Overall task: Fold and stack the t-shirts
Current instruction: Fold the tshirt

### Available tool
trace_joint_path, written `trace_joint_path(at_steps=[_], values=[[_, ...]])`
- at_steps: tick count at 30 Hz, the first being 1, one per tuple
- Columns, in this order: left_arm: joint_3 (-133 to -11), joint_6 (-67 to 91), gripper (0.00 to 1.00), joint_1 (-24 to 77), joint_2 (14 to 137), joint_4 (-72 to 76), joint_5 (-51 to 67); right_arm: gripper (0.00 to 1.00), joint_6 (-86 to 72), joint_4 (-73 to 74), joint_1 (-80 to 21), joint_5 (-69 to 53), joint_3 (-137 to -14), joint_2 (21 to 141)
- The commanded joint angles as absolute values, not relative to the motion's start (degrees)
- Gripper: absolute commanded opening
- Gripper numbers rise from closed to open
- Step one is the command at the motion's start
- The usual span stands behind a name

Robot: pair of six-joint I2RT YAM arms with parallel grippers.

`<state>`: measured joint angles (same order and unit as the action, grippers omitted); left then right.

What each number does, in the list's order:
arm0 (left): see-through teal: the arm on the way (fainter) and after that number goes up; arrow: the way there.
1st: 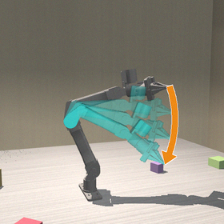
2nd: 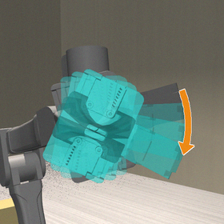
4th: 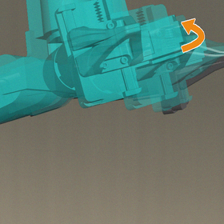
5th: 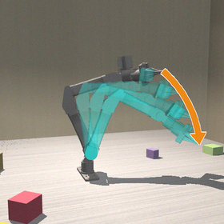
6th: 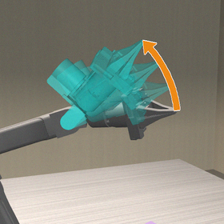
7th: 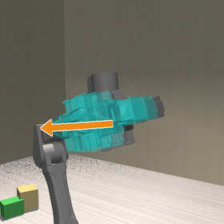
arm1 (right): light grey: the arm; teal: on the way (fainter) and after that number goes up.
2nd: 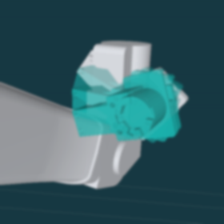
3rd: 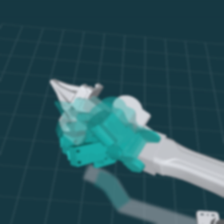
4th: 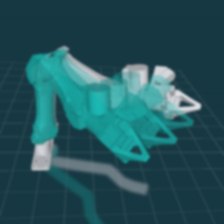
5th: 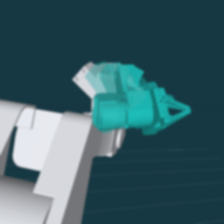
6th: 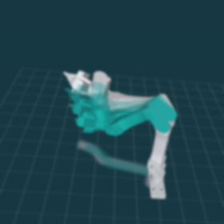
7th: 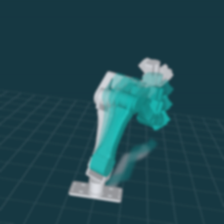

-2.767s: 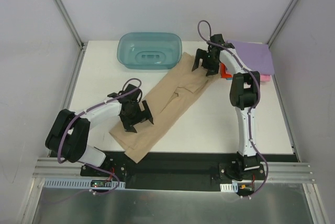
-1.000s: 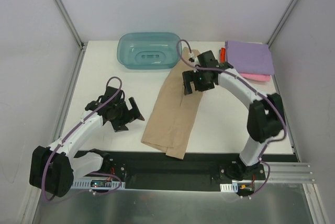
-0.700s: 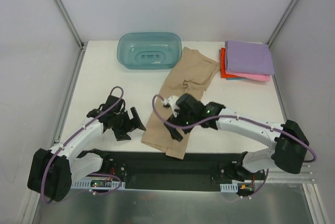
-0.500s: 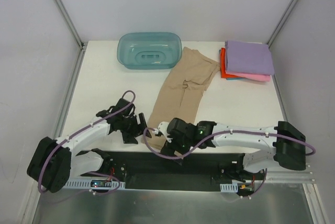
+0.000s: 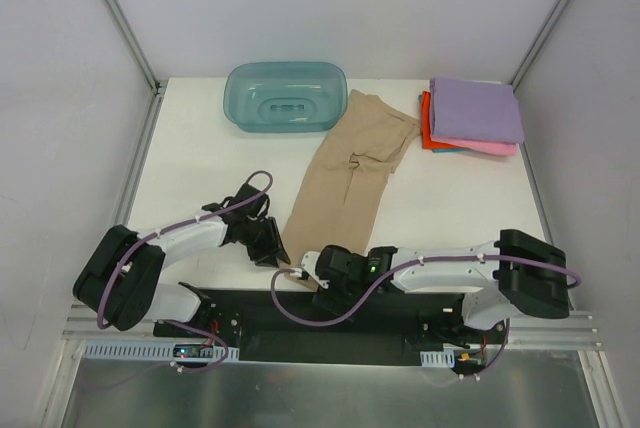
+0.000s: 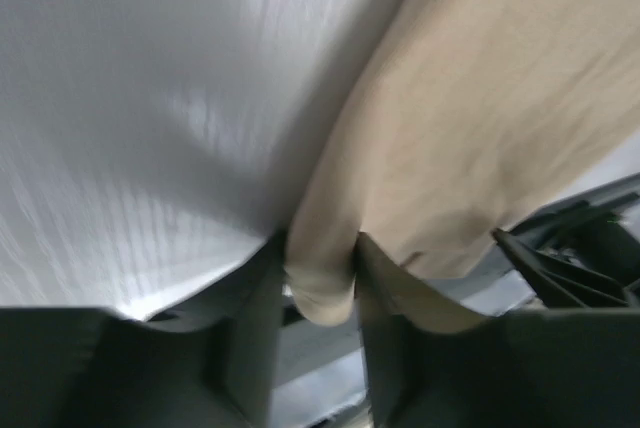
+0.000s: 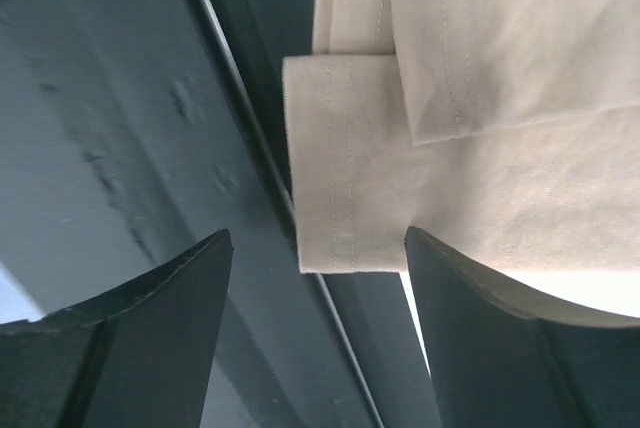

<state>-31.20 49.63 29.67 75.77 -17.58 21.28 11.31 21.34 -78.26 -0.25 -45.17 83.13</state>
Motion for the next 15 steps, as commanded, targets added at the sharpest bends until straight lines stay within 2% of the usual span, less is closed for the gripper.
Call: trace_joint_path(at_steps=[1,2,3,5,6,9,11,15], values=[[-30.1,49.0,0.23,30.6,78.7,-16.2,19.2,0.72,12.7,19.4,-79.5,4.5,-44.8,85.6],[-29.8,49.1,0.18,30.6,78.7,-15.9,19.3,0.68,12.5,19.4,-79.6,6.1,-44.8,86.2],[-29.5,49.4,0.08,30.7,78.1,-15.8,19.3,0.59,12.2,19.2,-79.8,7.1,-44.9,87.2],[-28.7,49.7,0.00,30.7,77.1,-15.8,19.4,0.51,12.1,18.9,-80.2,7.2,-45.3,88.3],[-28.3,50.0,0.00,30.7,75.6,-15.9,19.6,0.37,12.0,18.5,-80.6,7.3,-45.5,88.8],[-25.8,51.5,0.00,30.7,70.6,-15.9,21.3,0.14,10.3,19.7,-83.8,8.2,-47.6,88.1],[-23.1,52.7,0.00,30.7,66.9,-16.1,21.8,0.07,9.0,21.0,-86.7,8.2,-48.7,86.7],[-21.3,53.4,0.00,30.7,55.5,-20.8,21.3,0.01,6.4,24.3,-88.7,8.6,-49.7,81.8]])
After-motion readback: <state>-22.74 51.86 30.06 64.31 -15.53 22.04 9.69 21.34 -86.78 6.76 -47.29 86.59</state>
